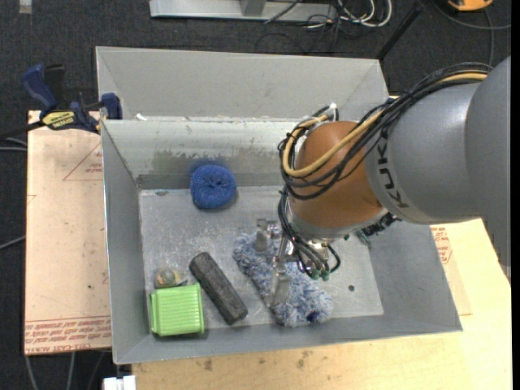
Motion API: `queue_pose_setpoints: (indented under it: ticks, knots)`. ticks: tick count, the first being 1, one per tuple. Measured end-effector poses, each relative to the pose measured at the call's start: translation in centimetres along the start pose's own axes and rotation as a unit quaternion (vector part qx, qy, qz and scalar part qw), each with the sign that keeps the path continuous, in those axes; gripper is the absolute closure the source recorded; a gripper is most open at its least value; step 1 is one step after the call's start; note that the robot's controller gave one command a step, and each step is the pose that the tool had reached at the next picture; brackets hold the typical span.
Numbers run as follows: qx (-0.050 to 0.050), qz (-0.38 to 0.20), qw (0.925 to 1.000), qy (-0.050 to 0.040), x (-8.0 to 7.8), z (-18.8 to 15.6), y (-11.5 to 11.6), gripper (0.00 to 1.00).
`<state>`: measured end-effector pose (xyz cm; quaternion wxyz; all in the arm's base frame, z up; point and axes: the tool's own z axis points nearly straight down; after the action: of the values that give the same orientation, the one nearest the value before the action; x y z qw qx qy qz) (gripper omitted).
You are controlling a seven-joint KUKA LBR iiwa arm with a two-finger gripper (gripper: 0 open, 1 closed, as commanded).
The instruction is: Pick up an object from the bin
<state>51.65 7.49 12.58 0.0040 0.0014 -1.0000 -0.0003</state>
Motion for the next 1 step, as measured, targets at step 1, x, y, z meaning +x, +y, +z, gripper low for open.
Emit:
queue_pose_setpoints:
  ticks: [1]
  knots:
    - [0.0, 0.002, 1.0, -0.0037, -0.18, -0.44, -0.05, 1.0]
